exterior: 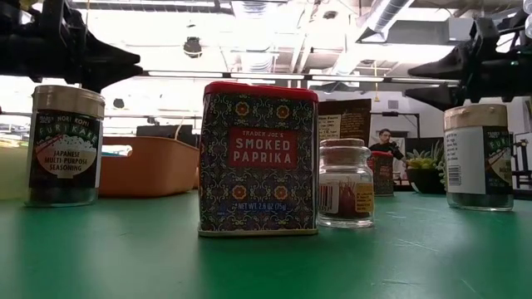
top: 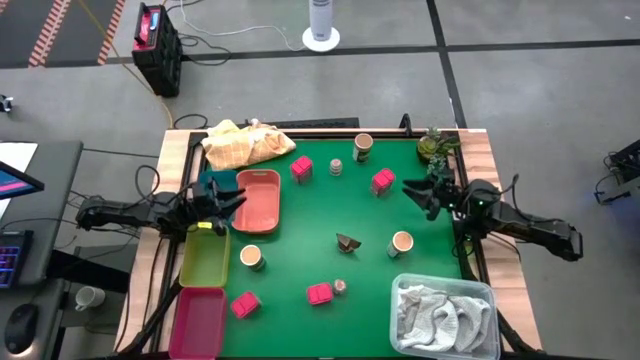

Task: Sort spices by type
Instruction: Put the top right red seasoning can into the orange bin

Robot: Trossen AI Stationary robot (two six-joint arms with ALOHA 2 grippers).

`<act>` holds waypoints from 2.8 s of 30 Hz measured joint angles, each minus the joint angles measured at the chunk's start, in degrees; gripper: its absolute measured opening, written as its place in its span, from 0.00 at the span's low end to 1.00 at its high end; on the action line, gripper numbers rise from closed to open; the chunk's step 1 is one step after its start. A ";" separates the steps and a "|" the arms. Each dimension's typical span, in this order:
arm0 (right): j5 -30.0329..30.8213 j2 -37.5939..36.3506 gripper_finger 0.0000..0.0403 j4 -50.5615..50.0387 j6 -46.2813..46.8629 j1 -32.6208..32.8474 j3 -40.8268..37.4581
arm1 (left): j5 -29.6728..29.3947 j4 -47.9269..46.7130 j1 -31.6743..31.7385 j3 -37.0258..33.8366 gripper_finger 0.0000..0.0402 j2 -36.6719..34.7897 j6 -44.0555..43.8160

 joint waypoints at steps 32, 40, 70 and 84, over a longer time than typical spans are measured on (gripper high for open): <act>6.91 82.33 0.66 -59.43 -33.11 5.52 70.27 | -0.06 -15.80 -0.07 10.94 0.40 13.11 -4.04; 12.28 88.64 0.66 -64.71 -37.34 6.99 76.44 | 0.11 -15.83 -0.97 10.94 0.48 13.11 -4.49; 25.03 102.42 0.92 -73.68 -59.97 7.00 80.05 | 1.61 -20.07 -1.49 10.94 0.50 13.11 -5.19; 26.15 110.09 0.88 -82.27 -58.34 1.67 81.65 | 1.60 -25.97 -1.49 12.89 0.50 13.11 -5.38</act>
